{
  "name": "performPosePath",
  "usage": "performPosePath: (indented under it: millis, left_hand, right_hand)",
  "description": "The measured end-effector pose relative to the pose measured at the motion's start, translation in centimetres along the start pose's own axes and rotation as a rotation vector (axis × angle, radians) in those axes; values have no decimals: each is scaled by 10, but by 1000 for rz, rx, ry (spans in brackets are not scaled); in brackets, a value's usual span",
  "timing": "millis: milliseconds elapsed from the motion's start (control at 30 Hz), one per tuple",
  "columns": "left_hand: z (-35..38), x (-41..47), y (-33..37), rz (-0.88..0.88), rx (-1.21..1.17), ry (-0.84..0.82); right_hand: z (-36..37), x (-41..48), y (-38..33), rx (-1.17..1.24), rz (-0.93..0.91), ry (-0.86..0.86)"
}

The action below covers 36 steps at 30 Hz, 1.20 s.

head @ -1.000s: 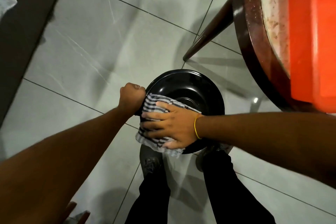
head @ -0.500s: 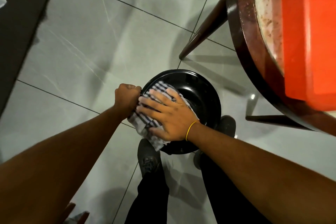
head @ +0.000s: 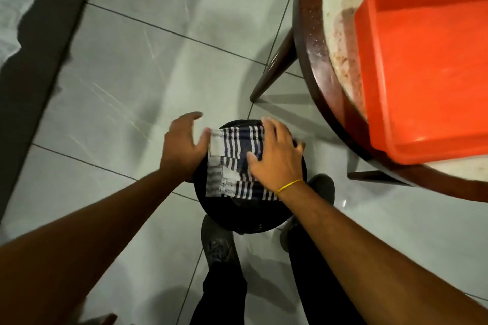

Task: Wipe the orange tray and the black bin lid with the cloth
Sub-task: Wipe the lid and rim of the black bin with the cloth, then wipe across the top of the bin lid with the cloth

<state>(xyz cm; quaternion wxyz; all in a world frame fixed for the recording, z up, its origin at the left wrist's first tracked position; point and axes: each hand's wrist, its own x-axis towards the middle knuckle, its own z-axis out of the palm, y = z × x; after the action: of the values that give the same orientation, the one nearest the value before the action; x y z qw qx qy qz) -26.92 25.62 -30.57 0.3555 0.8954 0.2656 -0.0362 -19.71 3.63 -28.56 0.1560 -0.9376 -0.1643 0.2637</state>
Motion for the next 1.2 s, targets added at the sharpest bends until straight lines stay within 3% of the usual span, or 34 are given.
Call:
performPosePath:
  millis: [100,167,433,500,633,900,1033,1100,1200]
  left_hand:
    - [-2,6,38,150,230,-396]
    - [0,15,60,167,313,-552]
    - [-7,42,95,264,419,-728]
    - [-25,42,108,312,495,-699]
    - [-88,50,159,519,706,-474]
    - [-224,62,327,748,538,-75]
    - [-223,45,397,823,475,70]
    - [-200,35,420,889,408,45]
    - [-141,18,427,820,394,-83]
  right_hand:
    - [-26,18,3,-22,35,-203]
    - [-35,25,0,0,62,-250]
    - [-64,33,-8,232,76,-263]
    - [-84,25,-15,252,59,-243]
    - [-145,6,-38,299,-51,-101]
    - [-350,-34,-73,317,-276,259]
    - [-417,-50,-41,171,-340,400]
    - [-428,-57,-9,127,-325,442]
    - [-405,-65,44,34,-278,431]
